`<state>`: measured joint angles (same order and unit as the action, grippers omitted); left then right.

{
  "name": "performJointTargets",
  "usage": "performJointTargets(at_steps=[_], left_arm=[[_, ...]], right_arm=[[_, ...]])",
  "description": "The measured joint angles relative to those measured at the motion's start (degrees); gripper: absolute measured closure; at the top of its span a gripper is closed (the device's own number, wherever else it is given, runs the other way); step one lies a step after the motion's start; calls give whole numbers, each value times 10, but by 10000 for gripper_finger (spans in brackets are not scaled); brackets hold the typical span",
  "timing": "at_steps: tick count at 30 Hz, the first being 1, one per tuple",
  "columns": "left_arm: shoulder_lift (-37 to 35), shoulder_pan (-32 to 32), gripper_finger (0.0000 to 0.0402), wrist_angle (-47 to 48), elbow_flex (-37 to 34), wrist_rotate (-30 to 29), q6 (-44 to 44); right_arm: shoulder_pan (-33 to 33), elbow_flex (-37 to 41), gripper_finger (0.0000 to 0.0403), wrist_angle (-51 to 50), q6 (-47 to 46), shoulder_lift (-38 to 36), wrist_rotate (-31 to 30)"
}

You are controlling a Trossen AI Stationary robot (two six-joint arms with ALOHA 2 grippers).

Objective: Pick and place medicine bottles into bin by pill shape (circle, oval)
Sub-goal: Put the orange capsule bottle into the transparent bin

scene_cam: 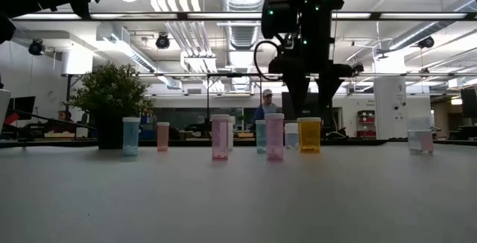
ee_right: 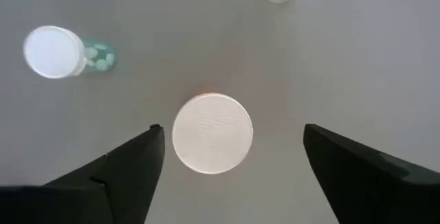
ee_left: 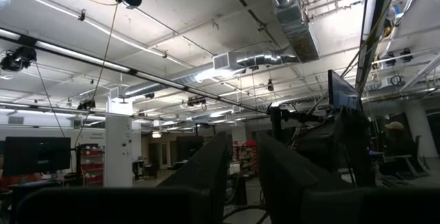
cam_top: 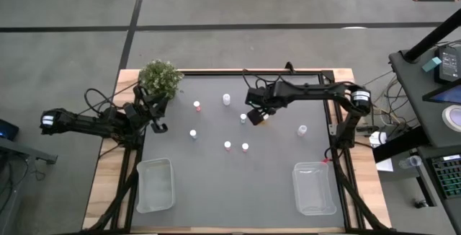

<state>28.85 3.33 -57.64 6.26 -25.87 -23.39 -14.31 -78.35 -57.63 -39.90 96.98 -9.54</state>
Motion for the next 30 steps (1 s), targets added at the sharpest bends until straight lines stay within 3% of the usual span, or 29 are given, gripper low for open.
performJointTargets(at_steps=[17, 30], left_arm=[[1, 0, 341, 0, 0, 0, 0], [-1, 0, 341, 0, 0, 0, 0]], right_arm=[[0, 0, 104, 29, 9, 45, 21], [0, 0, 207, 29, 9, 59, 23]])
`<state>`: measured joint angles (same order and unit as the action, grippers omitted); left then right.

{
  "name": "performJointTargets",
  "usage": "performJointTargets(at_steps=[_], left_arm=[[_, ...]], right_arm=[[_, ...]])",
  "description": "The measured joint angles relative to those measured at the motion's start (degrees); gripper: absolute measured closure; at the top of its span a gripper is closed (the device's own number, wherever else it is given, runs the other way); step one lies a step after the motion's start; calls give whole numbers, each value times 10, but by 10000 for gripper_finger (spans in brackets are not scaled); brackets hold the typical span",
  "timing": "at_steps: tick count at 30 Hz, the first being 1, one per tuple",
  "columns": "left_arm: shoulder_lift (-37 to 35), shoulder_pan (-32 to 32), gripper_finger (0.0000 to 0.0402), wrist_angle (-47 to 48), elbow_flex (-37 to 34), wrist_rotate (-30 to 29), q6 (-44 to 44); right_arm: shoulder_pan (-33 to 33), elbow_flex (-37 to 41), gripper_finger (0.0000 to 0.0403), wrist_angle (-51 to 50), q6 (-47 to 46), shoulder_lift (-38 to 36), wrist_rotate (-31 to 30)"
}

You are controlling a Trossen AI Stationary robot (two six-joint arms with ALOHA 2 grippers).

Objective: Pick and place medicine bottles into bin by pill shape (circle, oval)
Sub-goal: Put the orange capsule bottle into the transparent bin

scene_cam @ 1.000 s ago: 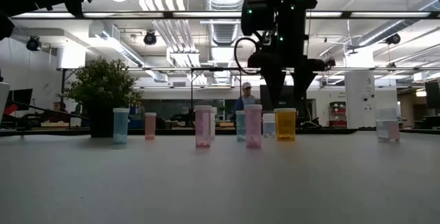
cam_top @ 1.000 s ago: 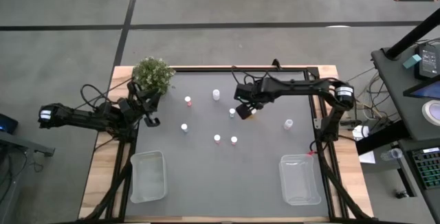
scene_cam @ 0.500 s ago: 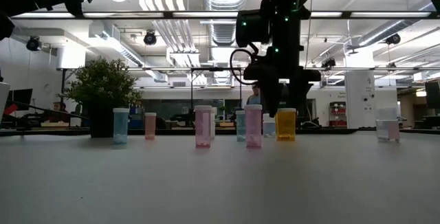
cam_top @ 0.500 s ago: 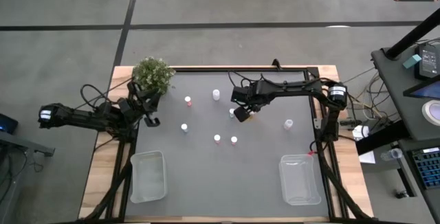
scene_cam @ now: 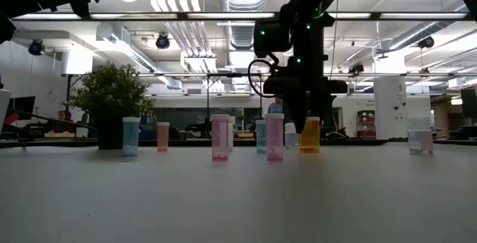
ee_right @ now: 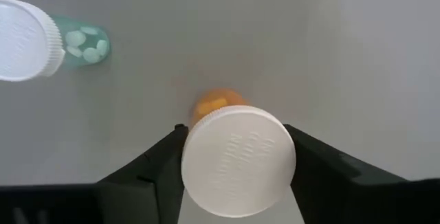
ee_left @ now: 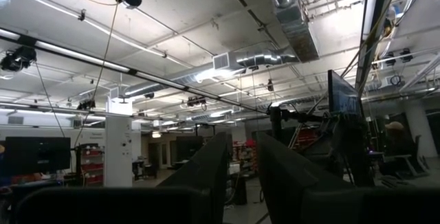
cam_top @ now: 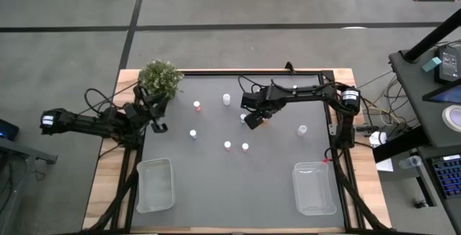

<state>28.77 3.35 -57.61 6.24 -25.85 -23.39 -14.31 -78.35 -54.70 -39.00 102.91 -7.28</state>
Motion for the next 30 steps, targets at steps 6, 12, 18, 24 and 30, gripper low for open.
performJointTargets(at_steps=[6, 12, 18, 24, 30], left_arm=[[0, 0, 341, 0, 0, 0, 0], [1, 0, 341, 0, 0, 0, 0], [0, 0, 341, 0, 0, 0, 0], [0, 0, 341, -1, 0, 0, 0], [-1, 0, 341, -2, 0, 0, 1]], right_arm=[[0, 0, 205, -2, 1, -3, 0], [0, 0, 193, -13, 3, -27, 8], [20, 0, 206, -45, 0, -86, 51], [76, 0, 203, -66, -66, -155, 86], [174, 0, 205, -67, -158, -193, 109]])
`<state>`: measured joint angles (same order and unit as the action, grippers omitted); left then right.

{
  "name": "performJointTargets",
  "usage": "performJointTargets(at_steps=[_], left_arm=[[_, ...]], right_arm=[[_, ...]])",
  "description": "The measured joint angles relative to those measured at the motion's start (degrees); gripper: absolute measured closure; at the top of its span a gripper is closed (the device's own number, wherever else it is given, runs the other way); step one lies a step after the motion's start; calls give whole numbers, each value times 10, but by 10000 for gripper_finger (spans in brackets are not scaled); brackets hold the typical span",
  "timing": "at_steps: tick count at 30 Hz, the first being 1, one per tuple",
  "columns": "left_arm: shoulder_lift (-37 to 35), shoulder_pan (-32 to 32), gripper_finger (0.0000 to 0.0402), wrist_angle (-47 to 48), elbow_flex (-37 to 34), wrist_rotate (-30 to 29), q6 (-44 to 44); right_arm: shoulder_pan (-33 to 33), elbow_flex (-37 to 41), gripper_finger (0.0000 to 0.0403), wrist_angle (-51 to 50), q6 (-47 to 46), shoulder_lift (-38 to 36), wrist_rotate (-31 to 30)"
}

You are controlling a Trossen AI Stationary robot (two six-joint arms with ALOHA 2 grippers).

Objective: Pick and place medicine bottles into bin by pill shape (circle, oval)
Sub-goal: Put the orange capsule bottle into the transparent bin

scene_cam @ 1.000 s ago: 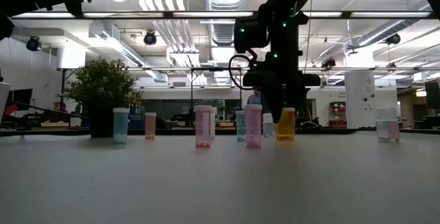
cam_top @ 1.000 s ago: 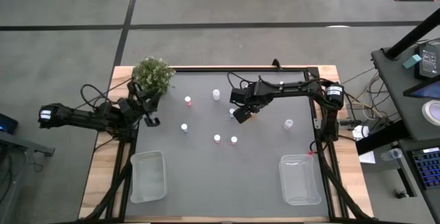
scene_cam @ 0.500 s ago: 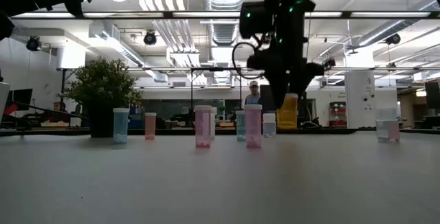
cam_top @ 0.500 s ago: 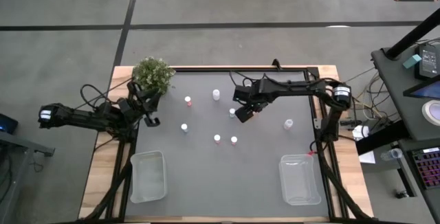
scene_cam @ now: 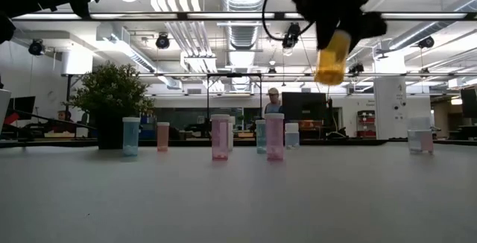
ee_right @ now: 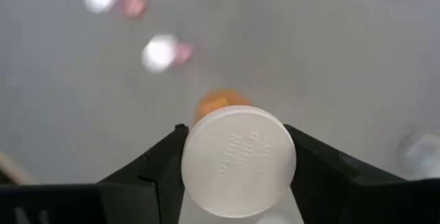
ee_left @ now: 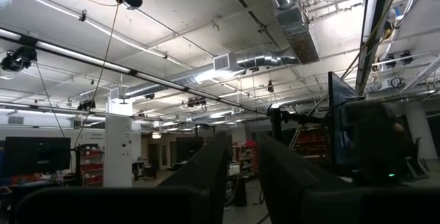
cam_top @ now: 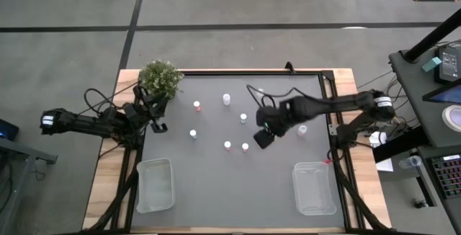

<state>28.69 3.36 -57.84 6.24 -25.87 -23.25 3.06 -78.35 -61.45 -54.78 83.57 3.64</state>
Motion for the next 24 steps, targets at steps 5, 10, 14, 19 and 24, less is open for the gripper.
performJointTargets(at_steps=[5, 10, 14, 19, 24], left_arm=[[1, 0, 341, 0, 0, 0, 1], [0, 0, 341, 0, 0, 0, 1], [2, 0, 341, 1, 0, 0, 1], [0, 0, 341, 1, 0, 0, 1], [0, 0, 341, 0, 0, 0, 1]], right_arm=[[90, 0, 203, -9, -75, -23, 6], [179, 0, 202, -48, -163, -34, 13], [242, 0, 203, -77, -221, -33, 28], [310, 0, 204, -110, -291, -32, 29], [361, 1, 204, -176, -374, -34, 23]])
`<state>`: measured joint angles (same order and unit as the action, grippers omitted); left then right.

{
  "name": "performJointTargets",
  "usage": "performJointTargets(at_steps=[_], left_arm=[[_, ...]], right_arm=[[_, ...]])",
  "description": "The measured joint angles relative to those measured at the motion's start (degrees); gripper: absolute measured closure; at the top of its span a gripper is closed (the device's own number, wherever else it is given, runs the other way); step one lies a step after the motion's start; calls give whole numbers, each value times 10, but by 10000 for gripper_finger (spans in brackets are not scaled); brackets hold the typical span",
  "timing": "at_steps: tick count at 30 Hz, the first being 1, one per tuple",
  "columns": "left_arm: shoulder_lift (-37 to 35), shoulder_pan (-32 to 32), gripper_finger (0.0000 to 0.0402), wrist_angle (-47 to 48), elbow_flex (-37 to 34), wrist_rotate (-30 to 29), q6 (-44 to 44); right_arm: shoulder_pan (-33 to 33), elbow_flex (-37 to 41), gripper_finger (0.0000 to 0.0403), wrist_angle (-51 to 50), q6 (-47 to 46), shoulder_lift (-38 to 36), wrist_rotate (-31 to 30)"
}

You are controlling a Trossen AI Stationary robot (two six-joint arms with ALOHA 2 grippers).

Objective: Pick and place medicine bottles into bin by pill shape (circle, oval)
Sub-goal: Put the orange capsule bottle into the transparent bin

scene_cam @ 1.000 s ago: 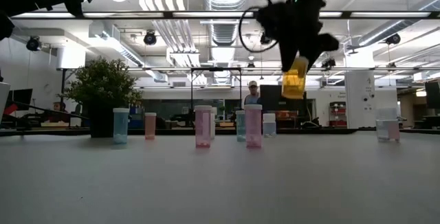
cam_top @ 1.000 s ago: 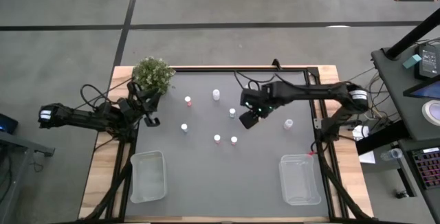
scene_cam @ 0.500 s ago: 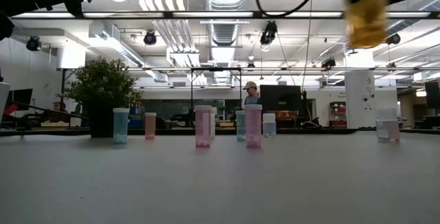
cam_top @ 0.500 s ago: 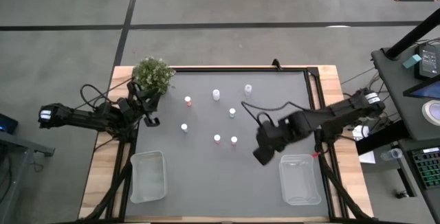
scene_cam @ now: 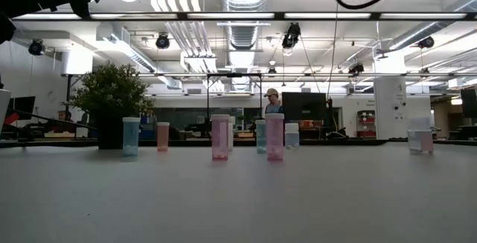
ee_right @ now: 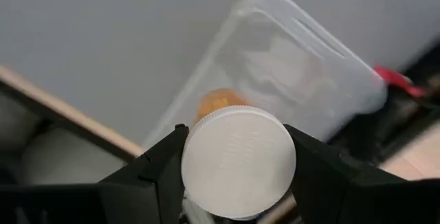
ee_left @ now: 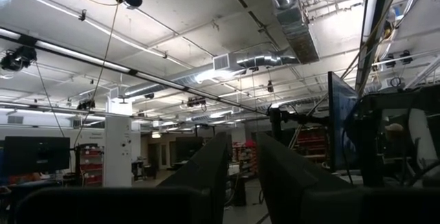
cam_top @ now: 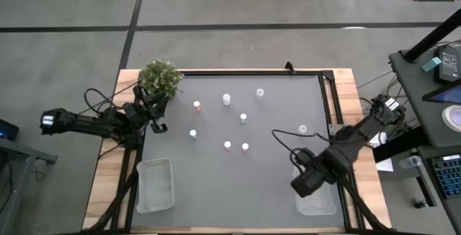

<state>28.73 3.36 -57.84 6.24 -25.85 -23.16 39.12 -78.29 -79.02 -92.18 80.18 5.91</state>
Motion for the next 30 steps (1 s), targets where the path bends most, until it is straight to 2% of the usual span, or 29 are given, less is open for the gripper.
performJointTargets(at_steps=[5, 14, 25, 30], left_arm=[[0, 0, 341, 0, 0, 0, -1], [0, 0, 341, 0, 0, 0, -1], [0, 0, 341, -1, 0, 0, -1], [0, 0, 341, -1, 0, 0, -1]], right_arm=[[26, 23, 204, 1, -34, -3, -31], [42, 85, 204, 14, -39, -3, -35], [62, 202, 204, 148, -58, -18, -40], [64, 227, 204, 190, -46, -18, -47]])
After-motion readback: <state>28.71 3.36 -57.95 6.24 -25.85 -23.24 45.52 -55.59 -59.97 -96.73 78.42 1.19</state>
